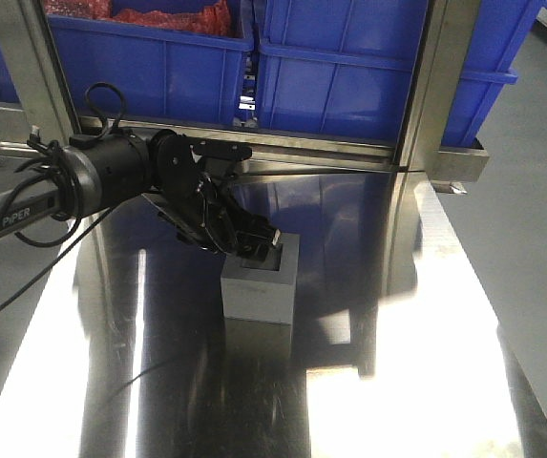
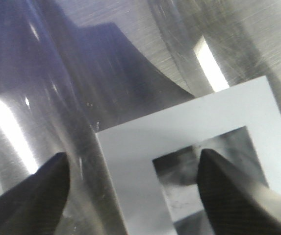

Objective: Sort gray base to blue bin
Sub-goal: 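Close the left gripper on the gray block's rim, then lift the gray block with the left gripper toward the robot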

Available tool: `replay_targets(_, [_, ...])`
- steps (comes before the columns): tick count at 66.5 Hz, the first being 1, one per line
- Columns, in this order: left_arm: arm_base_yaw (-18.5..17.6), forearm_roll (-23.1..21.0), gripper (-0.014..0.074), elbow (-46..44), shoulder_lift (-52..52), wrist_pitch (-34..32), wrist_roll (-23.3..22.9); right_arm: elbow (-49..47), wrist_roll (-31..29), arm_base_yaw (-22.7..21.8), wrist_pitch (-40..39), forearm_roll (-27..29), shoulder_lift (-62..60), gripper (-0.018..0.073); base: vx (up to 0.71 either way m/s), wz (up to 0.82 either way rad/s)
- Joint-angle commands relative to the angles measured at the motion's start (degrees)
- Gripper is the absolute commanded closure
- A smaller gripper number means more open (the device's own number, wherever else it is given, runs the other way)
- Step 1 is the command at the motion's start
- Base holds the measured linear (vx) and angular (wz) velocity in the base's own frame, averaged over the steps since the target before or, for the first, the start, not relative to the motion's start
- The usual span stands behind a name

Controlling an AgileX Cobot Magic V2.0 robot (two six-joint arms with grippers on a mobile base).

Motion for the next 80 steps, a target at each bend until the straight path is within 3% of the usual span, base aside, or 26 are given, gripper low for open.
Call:
replay_targets(1, [-0.32, 1.01, 0.0165, -1.03, -1.89, 0.98, 0.1, 0.11, -0.65, -0.14, -4.15, -0.43, 1.03, 0.0564, 0.0, 0.0])
replay_targets(23, [-0.32, 1.12, 0.0606, -1.03, -1.89, 2.43, 0.52, 0.11, -0.65, -0.14, -4.15, -0.43, 1.03, 0.0564, 0.0, 0.0])
replay_targets(45, [-0.95, 1.08, 0.0604, 0.06, -6.74, 0.1, 3.3, 0.11, -0.65, -0.14, -4.15, -0.43, 1.03, 0.0564, 0.0, 0.0])
replay_targets(65, [-2.51, 1.01, 0.06, 17.59, -26.08, -22.81, 3.53, 0.11, -0.65, -0.14, -4.15, -0.43, 1.03, 0.0564, 0.0, 0.0])
replay_targets(80, [-2.51, 1.08, 0.0596, 31.78, -40.82, -34.26, 3.53, 0.11, -0.65, -0.14, -4.15, -0.43, 1.03, 0.0564, 0.0, 0.0])
